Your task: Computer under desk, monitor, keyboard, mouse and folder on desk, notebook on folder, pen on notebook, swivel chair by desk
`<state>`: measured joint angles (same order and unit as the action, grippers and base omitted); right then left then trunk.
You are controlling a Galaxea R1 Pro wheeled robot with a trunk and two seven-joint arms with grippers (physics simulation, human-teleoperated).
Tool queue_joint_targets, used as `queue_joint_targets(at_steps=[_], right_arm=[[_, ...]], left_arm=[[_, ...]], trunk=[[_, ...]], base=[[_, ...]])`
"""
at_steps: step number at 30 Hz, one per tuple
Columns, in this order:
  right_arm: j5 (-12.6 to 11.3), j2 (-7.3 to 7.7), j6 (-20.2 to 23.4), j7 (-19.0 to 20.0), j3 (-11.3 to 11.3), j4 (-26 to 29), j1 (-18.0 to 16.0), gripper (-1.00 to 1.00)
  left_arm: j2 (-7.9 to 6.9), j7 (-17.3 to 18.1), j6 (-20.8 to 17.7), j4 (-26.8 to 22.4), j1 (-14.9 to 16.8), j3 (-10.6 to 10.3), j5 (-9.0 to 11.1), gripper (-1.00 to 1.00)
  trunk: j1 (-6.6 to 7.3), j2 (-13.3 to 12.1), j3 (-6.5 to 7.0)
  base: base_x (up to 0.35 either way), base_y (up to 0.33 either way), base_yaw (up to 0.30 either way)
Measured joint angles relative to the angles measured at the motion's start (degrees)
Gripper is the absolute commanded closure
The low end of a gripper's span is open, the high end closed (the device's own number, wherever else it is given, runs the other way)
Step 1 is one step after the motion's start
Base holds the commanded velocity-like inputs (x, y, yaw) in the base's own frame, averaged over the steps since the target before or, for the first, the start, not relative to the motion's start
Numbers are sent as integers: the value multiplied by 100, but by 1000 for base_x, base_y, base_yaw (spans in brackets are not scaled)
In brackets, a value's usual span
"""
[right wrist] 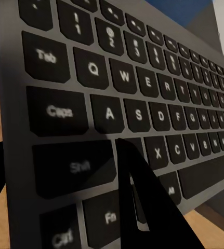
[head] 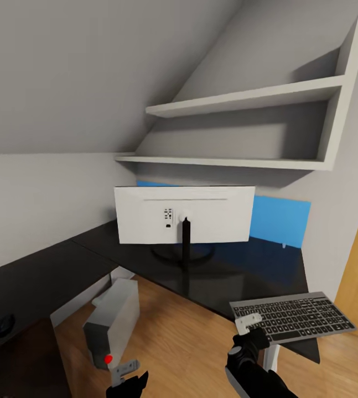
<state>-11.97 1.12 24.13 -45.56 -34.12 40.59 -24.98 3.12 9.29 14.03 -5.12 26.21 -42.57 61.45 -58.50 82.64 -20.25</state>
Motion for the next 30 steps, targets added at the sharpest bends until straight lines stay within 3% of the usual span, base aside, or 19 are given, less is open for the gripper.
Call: queue_joint_targets(at_steps=[7, 22, 23, 24, 30], right_arm=[[106, -1, -3, 17, -3, -58, 0, 100], [103, -2, -9, 10, -11, -61, 0, 100], [103, -2, -10, 10, -11, -61, 0, -100], [-203, 0, -72, 53, 0, -60, 1, -100], [-210, -1, -77, 55, 0, -60, 1, -100]], left_arm=[[-4, 6, 0, -1, 0, 7, -7, -100], [-6, 10, 0, 0, 0, 18, -9, -100], [-6, 10, 0, 1, 0, 18, -9, -100], [-6, 9, 0, -1, 0, 18, -7, -100], [-6, 9, 0, 3, 0, 18, -5, -100]], trunk=[[-45, 82, -37], [-45, 81, -37], [-45, 81, -37], [-45, 81, -37], [-45, 81, -37]], base=[[0, 0, 0], [0, 0, 0], [0, 0, 0], [0, 0, 0], [0, 0, 0]])
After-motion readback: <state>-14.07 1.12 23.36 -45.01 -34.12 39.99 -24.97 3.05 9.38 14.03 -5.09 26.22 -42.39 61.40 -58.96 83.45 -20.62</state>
